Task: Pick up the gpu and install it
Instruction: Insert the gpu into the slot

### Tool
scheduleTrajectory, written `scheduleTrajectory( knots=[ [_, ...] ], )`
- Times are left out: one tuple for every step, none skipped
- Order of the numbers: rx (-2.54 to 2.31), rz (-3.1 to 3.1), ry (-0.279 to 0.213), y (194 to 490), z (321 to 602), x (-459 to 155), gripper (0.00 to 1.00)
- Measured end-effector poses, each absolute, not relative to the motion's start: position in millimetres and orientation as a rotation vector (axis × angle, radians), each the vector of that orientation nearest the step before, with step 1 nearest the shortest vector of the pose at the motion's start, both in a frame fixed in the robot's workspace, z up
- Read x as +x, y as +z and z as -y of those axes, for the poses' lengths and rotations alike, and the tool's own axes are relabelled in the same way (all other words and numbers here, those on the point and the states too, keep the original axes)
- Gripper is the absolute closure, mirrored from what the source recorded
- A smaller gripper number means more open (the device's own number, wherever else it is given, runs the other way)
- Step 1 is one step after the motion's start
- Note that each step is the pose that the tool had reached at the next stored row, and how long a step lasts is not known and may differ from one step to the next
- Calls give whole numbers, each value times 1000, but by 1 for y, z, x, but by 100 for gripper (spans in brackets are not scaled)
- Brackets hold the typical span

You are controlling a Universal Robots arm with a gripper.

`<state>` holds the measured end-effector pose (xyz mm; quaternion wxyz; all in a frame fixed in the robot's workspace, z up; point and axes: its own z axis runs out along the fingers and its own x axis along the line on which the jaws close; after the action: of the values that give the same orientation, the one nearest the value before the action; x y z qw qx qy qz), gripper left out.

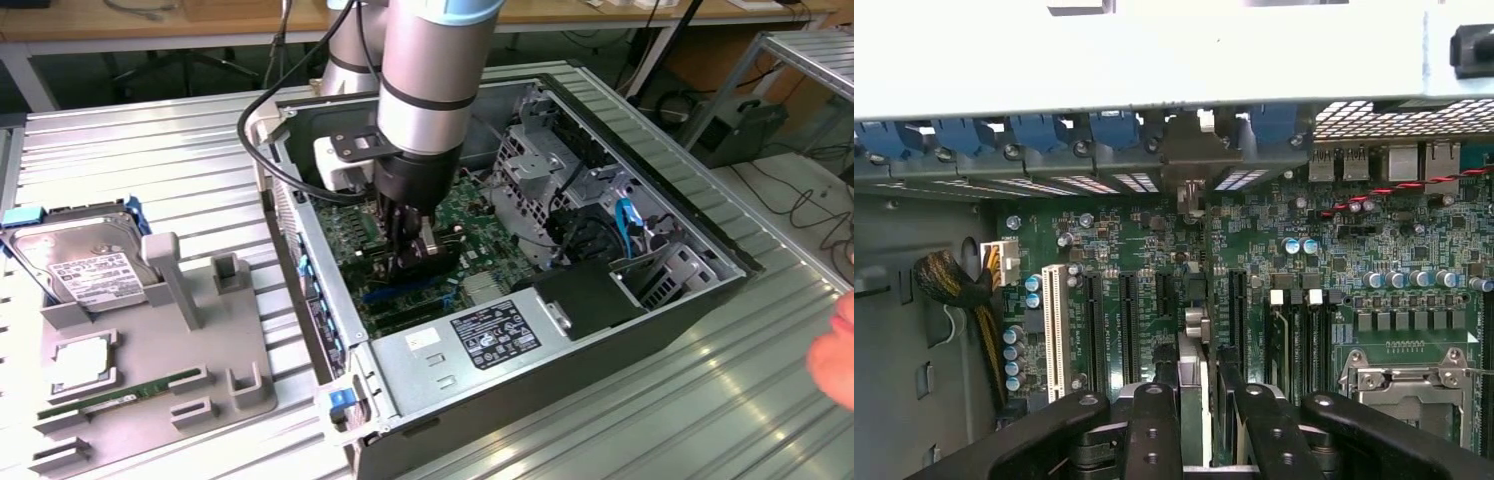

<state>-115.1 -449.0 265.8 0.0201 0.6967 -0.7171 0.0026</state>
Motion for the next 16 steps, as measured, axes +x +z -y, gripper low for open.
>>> scheduleTrajectory(
  knots=[
    [2161, 2224, 8, 266, 449, -115, 73],
    [2161, 2224, 8, 266, 449, -115, 73],
    [2161, 2224, 8, 265, 449, -115, 73],
    [2161, 2224, 8, 265, 449, -115, 73],
    [2161, 2223, 9, 265, 449, -115, 73],
    [2163, 2220, 9, 265, 449, -115, 73],
    [2166, 2217, 9, 265, 449, -115, 73],
    [2171, 2212, 9, 265, 449, -115, 73],
    [2175, 2208, 9, 265, 449, -115, 73],
    [2179, 2204, 9, 265, 449, -115, 73],
    [2183, 2201, 9, 265, 449, -115, 73],
    [2184, 2199, 9, 265, 449, -115, 73],
    [2184, 2199, 9, 265, 449, -115, 73],
    [2184, 2199, 10, 264, 448, -115, 73],
    [2184, 2199, 10, 264, 448, -115, 73],
    [2184, 2199, 9, 264, 448, -115, 73]
  ],
)
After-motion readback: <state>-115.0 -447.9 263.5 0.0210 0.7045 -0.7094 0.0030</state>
